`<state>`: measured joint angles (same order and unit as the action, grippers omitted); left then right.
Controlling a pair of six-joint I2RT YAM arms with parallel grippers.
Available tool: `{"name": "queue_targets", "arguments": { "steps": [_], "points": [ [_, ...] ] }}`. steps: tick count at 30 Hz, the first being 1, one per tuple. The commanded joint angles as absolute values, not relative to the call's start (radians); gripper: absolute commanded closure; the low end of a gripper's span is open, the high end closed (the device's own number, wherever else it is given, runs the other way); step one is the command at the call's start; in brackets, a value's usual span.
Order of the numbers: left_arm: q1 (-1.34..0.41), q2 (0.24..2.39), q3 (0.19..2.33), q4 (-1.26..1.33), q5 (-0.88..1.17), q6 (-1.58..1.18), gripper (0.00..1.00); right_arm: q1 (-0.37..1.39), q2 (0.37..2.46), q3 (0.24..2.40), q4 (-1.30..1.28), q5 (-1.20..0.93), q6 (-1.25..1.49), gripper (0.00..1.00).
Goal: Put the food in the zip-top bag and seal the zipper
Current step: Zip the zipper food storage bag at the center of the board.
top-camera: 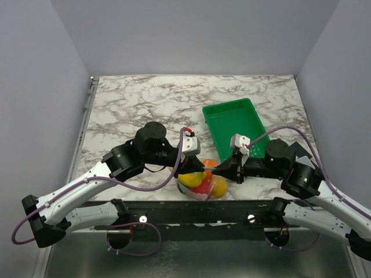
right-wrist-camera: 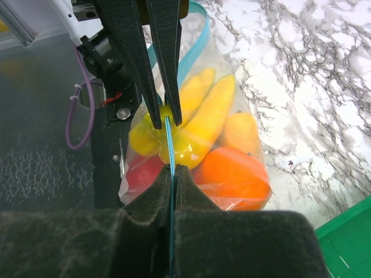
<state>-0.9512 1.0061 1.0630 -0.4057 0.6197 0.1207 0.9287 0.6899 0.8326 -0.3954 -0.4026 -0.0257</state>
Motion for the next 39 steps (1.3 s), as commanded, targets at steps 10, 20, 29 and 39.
{"name": "queue_targets", "arguments": {
  "steps": [10, 20, 29, 39],
  "points": [
    [-0.93, 0.86, 1.044, -0.571, 0.466, 0.08, 1.0, 0.922, 0.64, 0.817, -0.52, -0.268, -0.017, 0.99],
    [-0.93, 0.822, 1.035, -0.582, 0.437, 0.038, 1.0, 0.922, 0.641, 0.798, -0.522, -0.236, -0.011, 0.99],
    [-0.93, 0.809, 1.04, -0.599, 0.426, 0.026, 1.0, 0.922, 0.627, 0.794, -0.531, -0.213, -0.005, 0.99],
    [-0.93, 0.788, 1.033, -0.638, 0.374, 0.015, 1.0, 0.922, 0.621, 0.801, -0.552, -0.142, -0.005, 0.99]
  ]
}}
